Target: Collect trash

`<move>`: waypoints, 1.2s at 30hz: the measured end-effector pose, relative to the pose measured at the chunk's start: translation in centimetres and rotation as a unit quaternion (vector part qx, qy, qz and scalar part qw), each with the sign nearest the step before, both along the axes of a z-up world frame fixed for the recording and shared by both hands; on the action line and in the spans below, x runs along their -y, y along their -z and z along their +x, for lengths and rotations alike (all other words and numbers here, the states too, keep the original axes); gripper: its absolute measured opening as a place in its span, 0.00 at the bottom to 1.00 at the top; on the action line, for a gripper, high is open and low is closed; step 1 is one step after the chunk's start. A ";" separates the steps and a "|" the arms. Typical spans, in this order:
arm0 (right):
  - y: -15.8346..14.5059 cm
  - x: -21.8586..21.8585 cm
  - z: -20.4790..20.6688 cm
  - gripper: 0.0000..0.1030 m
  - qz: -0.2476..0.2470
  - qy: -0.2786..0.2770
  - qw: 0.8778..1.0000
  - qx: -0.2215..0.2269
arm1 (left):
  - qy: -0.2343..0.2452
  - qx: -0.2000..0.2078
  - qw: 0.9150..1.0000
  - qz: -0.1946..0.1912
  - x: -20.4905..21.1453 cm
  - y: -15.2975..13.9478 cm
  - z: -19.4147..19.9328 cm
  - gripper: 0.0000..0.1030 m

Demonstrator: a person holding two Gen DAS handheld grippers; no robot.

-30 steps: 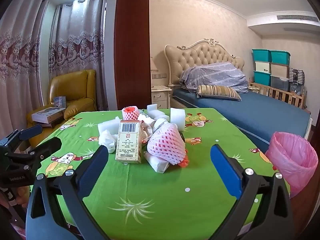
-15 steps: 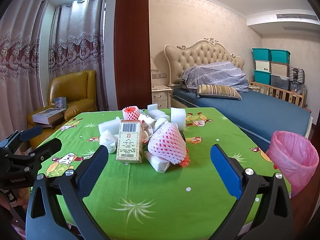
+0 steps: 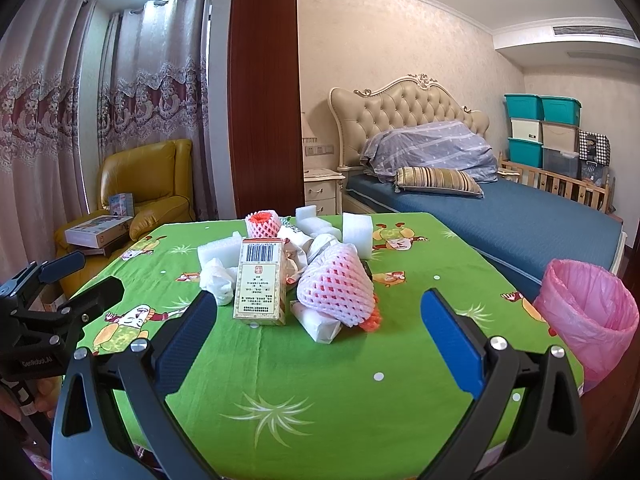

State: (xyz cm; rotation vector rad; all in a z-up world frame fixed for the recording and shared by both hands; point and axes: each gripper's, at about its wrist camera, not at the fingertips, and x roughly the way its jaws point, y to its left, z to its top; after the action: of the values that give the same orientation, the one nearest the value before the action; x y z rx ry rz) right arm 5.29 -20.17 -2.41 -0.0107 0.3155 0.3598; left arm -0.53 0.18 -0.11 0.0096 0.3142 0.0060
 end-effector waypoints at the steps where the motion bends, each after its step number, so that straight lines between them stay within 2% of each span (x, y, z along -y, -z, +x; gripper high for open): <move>1: 0.0 0.0 0.0 0.96 0.000 0.000 1.000 0.000 | 0.000 0.000 1.000 0.000 0.0 0.0 0.1 0.94; 36: 0.3 0.0 -0.1 0.96 -0.006 0.014 1.000 -0.005 | -0.007 -0.006 1.000 -0.005 -0.2 0.4 0.3 0.94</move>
State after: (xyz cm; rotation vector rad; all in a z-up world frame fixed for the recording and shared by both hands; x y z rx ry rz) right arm 5.23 -20.17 -2.66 -0.0173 0.3272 0.3307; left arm -0.24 0.40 -0.53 -0.0020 0.3270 0.0188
